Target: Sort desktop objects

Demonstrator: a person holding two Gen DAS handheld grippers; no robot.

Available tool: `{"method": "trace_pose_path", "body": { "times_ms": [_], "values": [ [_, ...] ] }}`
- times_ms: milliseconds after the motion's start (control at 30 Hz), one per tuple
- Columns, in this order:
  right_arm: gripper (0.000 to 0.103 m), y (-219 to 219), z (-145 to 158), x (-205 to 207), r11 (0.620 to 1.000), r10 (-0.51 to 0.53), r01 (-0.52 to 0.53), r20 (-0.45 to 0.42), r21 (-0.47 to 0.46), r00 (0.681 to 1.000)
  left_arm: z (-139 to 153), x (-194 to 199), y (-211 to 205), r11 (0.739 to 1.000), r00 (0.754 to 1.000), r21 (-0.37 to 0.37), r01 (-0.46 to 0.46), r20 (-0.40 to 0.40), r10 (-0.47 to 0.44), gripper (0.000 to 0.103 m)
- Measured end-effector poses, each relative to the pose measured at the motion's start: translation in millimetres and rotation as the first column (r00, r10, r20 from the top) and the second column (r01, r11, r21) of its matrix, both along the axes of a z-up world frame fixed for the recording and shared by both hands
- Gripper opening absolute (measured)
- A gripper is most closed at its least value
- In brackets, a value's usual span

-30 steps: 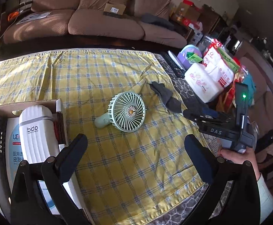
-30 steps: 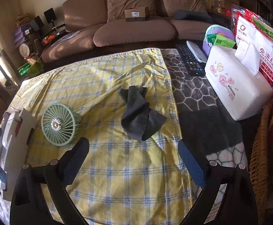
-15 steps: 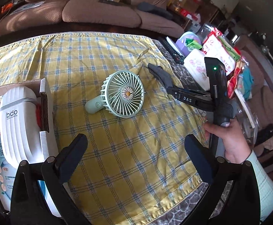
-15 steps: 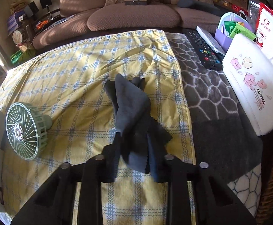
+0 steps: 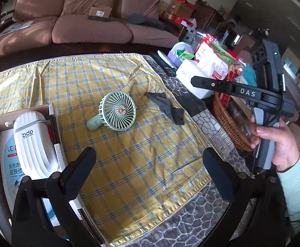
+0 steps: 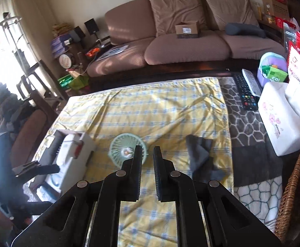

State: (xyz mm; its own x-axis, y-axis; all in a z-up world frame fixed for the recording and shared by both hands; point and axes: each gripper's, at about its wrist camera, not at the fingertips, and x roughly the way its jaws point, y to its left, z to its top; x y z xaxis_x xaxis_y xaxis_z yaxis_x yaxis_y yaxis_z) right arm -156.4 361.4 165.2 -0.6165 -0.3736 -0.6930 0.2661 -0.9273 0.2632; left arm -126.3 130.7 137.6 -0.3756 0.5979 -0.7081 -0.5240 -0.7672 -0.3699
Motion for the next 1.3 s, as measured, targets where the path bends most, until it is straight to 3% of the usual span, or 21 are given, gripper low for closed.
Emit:
{"method": "trace_pose_path", "body": {
  "times_ms": [67, 133, 167, 200, 333, 433, 600, 700, 733, 767, 833, 1000, 1167, 1233, 1300],
  "values": [
    [0.011, -15, 14, 10, 0.999, 0.012, -0.011, -0.015, 0.051, 1.0, 5, 7, -5, 1.0, 1.0, -0.004, -0.008, 0.001, 0.008, 0.103],
    [0.046, -19, 10, 7, 0.992, -0.028, 0.027, 0.004, 0.125, 1.0, 9, 13, -9, 1.0, 1.0, -0.006, -0.011, 0.0, 0.011, 0.103],
    [0.073, -17, 2, 1, 0.989, -0.059, 0.053, 0.038, 0.139, 0.998, 10, 16, -10, 1.0, 1.0, -0.014, -0.02, -0.005, 0.02, 0.103],
    [0.075, -11, -9, -2, 0.988, -0.084, 0.076, 0.059, 0.134, 0.995, 10, 18, -11, 0.999, 0.999, -0.026, -0.031, -0.009, 0.03, 0.103],
    [0.068, 6, -63, -20, 0.967, -0.18, 0.155, 0.117, 0.201, 0.977, 2, 13, -5, 0.996, 0.998, -0.06, -0.063, -0.008, 0.062, 0.103],
    [0.056, 20, -97, -31, 0.961, -0.226, 0.194, 0.151, 0.198, 0.962, -11, 2, 8, 0.991, 0.996, -0.098, -0.091, -0.012, 0.09, 0.103],
    [0.054, 22, -130, -51, 0.944, -0.25, 0.207, 0.149, 0.256, 0.957, -33, -12, 22, 0.991, 0.995, -0.093, -0.099, 0.017, 0.101, 0.103],
    [0.044, 20, -146, -60, 0.934, -0.243, 0.189, 0.153, 0.303, 0.958, -45, -15, 27, 0.992, 0.994, -0.085, -0.091, 0.049, 0.095, 0.103],
    [0.036, 21, -144, -59, 0.934, -0.244, 0.199, 0.124, 0.296, 0.962, -48, -15, 29, 0.993, 0.994, -0.087, -0.085, 0.057, 0.09, 0.103],
    [0.017, 24, -144, -60, 0.932, -0.253, 0.208, 0.122, 0.297, 0.96, -50, -15, 31, 0.993, 0.995, -0.09, -0.08, 0.06, 0.086, 0.103],
    [0.011, 34, -141, -60, 0.942, -0.259, 0.221, 0.129, 0.251, 0.957, -52, -14, 33, 0.993, 0.995, -0.094, -0.07, 0.06, 0.076, 0.103],
    [0.009, 44, -96, -37, 0.973, -0.213, 0.204, 0.084, 0.108, 0.973, -42, -7, 34, 0.998, 0.999, -0.059, -0.039, 0.033, 0.041, 0.103],
    [0.009, 23, -28, 3, 0.997, -0.07, 0.071, 0.031, -0.042, 0.997, -17, 8, 40, 0.999, 0.999, -0.041, 0.015, -0.051, -0.017, 0.103],
    [0.009, 5, -6, 18, 1.0, -0.02, 0.02, -0.001, -0.009, 1.0, -8, 14, 40, 1.0, 0.998, -0.017, 0.023, -0.052, -0.024, 0.103],
    [0.013, -5, 2, 23, 0.997, -0.032, 0.033, -0.012, 0.071, 0.999, -3, 18, 39, 1.0, 0.999, -0.01, 0.012, -0.034, -0.012, 0.103]
  ]
}}
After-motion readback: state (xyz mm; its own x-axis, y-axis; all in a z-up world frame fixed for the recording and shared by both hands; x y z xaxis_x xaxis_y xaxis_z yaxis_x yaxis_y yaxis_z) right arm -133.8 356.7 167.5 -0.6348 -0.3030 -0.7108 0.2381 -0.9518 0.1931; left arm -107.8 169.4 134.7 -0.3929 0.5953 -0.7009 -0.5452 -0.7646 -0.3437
